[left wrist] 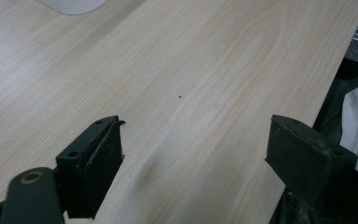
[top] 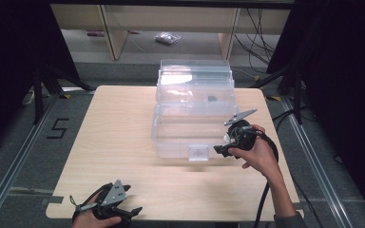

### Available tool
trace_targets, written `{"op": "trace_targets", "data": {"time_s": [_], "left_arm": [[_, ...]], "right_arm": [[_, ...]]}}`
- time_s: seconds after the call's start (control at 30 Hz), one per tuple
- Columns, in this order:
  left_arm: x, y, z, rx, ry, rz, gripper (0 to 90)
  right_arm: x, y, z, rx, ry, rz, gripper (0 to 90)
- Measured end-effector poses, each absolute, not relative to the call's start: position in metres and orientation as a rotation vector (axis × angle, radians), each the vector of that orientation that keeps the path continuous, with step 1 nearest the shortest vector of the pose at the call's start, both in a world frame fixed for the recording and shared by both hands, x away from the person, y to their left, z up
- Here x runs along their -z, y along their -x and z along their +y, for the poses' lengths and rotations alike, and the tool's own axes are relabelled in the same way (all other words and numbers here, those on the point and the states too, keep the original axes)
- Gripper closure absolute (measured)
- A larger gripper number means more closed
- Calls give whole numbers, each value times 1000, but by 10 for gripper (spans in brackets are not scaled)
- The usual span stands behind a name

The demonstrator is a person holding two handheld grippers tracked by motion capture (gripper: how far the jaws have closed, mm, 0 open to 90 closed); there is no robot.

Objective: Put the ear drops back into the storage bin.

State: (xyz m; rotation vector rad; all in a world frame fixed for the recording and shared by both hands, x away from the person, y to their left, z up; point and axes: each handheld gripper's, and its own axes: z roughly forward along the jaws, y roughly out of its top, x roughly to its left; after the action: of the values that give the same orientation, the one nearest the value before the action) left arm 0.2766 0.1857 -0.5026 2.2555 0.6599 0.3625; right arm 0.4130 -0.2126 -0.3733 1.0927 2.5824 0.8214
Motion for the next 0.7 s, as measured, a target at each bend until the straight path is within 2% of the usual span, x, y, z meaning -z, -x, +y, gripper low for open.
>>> {"op": "trace_targets", "data": {"time_s": [0.7], "left_arm": [[503,-276,185,-361,-2243,676,179]], "right_arm": [[379,-385,-215,-872,-1024,2559,224]]}}
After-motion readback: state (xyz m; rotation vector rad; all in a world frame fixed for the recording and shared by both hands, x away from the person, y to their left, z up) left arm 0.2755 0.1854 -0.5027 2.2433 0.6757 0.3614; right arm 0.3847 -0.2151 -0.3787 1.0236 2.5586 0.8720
